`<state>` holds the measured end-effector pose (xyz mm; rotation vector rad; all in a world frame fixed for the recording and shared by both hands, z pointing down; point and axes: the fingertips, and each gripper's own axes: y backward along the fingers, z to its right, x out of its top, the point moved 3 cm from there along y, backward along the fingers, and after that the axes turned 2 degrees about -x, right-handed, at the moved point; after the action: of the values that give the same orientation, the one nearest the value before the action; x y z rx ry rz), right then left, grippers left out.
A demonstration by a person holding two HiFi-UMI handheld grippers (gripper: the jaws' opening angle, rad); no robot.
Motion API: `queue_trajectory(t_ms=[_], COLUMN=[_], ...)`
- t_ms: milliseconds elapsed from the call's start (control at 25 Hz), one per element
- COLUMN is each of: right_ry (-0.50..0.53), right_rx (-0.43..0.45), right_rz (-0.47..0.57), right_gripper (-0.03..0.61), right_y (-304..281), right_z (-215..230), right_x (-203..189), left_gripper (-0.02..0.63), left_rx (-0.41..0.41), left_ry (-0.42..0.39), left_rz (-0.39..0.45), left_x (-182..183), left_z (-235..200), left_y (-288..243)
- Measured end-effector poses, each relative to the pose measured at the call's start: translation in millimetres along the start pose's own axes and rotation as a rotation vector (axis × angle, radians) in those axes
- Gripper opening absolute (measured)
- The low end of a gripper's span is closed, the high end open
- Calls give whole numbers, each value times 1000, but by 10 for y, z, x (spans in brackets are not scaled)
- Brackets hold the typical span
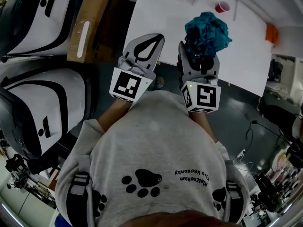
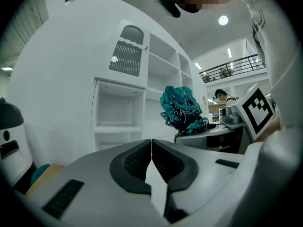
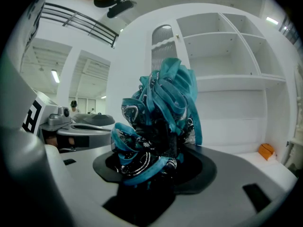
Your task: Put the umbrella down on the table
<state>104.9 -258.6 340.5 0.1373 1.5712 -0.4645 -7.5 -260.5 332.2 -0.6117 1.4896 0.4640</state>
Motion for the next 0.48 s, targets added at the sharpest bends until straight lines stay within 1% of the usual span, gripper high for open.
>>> queue_trajectory(t_ms=[40, 160, 360, 480], right_ry=[1, 2, 5, 5], right_rx=[1, 4, 9, 10], right_rz=[-1, -8, -21, -34], right_gripper=[284, 284, 284, 284], right_y=[5, 3, 16, -16], right_z=[7, 29, 40, 46], right_x=[-6, -41, -51, -53], left_gripper=[18, 18, 18, 18], left_rx=[-1, -8, 1, 7], left_ry=[-2, 6, 3, 7], left_rz=[-4, -57, -14, -13], left_x=[-8, -84, -40, -24], left_z=[17, 56, 77, 56], left_y=[-4, -6, -19, -33])
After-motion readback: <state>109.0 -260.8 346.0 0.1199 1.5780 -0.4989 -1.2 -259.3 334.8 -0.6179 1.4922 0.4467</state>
